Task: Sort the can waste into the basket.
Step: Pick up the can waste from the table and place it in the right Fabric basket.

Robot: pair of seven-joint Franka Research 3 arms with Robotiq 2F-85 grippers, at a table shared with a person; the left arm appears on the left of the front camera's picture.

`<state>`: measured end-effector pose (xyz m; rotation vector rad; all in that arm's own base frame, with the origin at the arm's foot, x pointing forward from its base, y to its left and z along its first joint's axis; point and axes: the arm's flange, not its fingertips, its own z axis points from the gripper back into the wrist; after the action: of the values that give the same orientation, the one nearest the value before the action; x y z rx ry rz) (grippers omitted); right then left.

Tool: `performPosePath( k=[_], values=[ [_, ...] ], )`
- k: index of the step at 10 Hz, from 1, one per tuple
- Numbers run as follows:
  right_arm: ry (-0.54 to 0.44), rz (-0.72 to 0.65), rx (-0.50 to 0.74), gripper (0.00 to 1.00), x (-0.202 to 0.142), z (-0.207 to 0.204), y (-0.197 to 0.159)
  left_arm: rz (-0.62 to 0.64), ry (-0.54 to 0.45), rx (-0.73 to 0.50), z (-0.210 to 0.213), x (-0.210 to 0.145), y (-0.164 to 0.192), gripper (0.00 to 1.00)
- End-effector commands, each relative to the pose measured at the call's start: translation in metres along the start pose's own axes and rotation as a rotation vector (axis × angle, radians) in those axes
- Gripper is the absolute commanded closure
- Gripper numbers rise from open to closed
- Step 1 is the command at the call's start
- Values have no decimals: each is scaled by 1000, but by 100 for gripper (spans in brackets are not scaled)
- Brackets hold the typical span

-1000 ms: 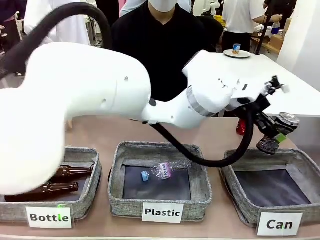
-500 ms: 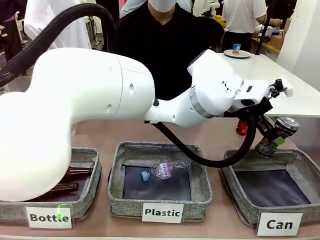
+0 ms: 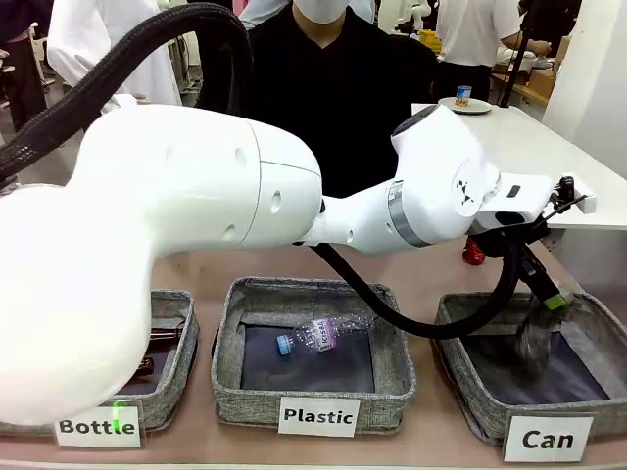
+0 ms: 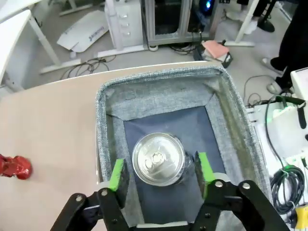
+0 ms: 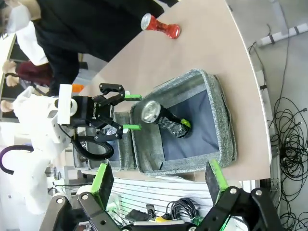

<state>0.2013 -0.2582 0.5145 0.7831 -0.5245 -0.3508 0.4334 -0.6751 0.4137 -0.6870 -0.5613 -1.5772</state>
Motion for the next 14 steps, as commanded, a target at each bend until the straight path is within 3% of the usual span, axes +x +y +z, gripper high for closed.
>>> performPosePath(
  k=[1, 5, 7, 10, 14],
  values=[
    [4, -3, -12, 0, -2, -2, 0, 19, -2, -5, 13, -1, 0, 0],
    [4, -3, -12, 0, -2, -2, 0, 47, -12, -35, 19, -5, -2, 0],
    [24, 20, 33, 0, -3, -5, 7, 119, 128, -37, 46, -21, -12, 0],
    [146, 112, 63, 0, -14, -48, 50, 120, 37, 10, 87, -47, -35, 0],
    [119, 62, 31, 0, -16, -44, 37, 113, 48, -4, 97, -56, -38, 0]
  ],
)
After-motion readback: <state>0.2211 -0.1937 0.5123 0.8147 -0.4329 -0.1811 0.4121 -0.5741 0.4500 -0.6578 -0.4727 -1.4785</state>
